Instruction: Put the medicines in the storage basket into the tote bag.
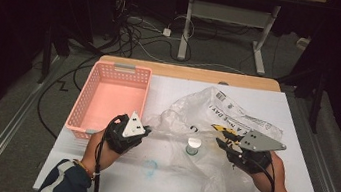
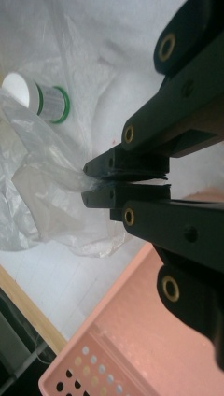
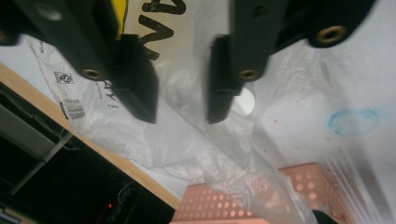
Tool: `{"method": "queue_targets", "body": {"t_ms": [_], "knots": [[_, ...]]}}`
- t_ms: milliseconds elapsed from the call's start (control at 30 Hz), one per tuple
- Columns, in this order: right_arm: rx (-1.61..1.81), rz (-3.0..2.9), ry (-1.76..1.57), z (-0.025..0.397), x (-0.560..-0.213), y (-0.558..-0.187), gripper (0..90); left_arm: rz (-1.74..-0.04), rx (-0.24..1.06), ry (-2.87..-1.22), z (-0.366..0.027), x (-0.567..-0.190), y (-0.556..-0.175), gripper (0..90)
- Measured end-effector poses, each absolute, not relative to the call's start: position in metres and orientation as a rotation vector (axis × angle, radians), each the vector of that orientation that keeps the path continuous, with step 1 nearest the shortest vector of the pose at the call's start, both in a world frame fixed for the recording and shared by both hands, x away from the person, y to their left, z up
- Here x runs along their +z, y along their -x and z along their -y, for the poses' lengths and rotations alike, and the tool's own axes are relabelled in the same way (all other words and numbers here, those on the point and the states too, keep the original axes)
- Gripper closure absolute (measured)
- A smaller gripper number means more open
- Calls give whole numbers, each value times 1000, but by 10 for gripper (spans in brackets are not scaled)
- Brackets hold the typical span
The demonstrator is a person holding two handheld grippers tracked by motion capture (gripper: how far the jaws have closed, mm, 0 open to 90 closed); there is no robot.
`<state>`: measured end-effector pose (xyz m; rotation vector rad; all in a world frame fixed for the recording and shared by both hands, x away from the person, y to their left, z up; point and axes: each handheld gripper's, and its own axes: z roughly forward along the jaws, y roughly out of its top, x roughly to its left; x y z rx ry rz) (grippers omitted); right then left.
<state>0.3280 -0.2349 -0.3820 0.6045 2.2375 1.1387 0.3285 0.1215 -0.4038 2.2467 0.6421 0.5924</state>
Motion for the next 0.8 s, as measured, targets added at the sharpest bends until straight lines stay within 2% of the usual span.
{"method": "queue_targets", "body": {"t_ms": [67,200,433,533,667,800], "knots": [[1167,-2204,-606,237,-380,-322,512,-628,585,-2249,-119,-405,-325,841],[1245,-2141,-623,245,-373,-302,429,-606,591,-2251,-116,-406,-321,841],[1342,-2158,-521,257,-369,-257,414,-601,572,-2263,-116,-412,-316,840],[1330,-2266,-489,257,-384,-241,424,-614,565,-2281,-117,-417,-314,840],[1226,-2373,-462,261,-409,-225,348,-619,563,-2279,-118,-419,-312,840],[1144,-2433,-437,269,-429,-223,314,-619,563,-2286,-116,-421,-313,839]]}}
